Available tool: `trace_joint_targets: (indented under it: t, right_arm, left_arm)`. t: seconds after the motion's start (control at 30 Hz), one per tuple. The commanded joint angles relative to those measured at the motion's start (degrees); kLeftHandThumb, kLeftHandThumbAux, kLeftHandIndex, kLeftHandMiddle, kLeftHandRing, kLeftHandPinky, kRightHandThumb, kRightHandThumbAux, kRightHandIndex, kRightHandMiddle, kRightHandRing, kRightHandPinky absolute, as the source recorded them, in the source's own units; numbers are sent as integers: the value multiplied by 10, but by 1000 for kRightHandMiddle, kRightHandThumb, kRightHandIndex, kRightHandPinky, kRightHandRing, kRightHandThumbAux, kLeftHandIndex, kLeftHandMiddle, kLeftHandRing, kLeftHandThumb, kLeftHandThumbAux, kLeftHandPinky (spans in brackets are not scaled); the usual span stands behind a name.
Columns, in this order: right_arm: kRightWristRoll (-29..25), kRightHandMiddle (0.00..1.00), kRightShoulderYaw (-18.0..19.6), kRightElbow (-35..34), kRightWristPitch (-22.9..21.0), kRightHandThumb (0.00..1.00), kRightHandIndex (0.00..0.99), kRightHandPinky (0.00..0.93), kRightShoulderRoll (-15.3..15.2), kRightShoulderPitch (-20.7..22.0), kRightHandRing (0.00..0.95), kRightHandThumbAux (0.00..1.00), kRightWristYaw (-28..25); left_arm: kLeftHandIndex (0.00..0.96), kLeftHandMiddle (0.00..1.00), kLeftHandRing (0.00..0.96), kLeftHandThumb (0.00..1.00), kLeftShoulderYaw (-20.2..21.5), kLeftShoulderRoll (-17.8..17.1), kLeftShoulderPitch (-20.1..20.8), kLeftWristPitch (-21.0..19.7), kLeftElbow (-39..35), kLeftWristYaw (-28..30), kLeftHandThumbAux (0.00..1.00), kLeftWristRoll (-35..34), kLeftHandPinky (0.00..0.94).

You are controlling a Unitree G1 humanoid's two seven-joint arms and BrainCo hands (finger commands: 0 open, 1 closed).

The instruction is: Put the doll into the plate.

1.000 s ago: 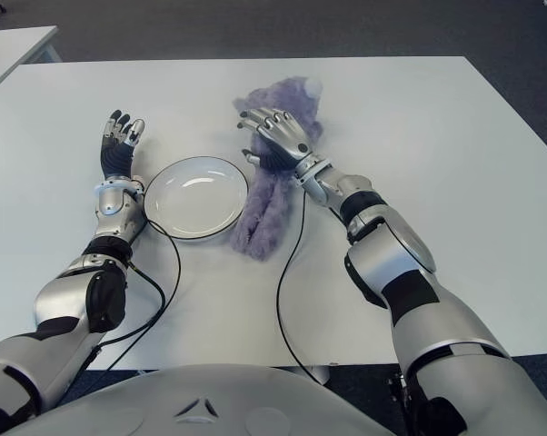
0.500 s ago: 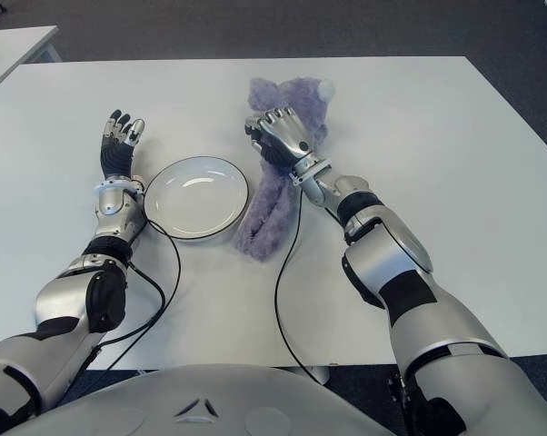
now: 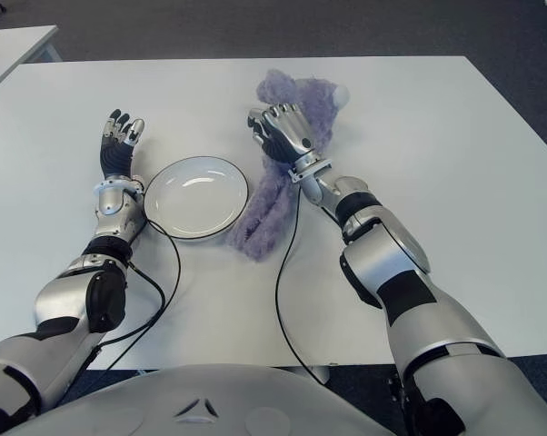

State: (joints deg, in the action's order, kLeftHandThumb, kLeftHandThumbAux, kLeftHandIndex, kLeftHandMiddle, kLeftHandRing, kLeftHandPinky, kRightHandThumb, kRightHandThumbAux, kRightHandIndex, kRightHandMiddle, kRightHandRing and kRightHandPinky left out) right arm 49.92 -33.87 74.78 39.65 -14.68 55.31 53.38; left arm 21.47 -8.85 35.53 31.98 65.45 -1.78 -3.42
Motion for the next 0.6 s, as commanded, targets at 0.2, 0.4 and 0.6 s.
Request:
trace_joint_targets:
  t: [0.2,0.4,0.6]
  right_arm:
    - [-26,837,15,12,14,702,441,830,0,-8,841,713,-22]
    - [-30,832,21,11,20,703,442,833,-2,-7,841,713,-26]
    - [-30,826,25,8,28,701,441,808,-6,-1,826,713,-25]
  left_arm:
    - [35,93,41,0,17,70,-173,5,86,-1,559,-26,0]
    - [34,93,43,0,19,71,-173,4,86,-1,557,-28,0]
    - [31,91,42,0,21,72,-171,2,87,2,557,-31,0]
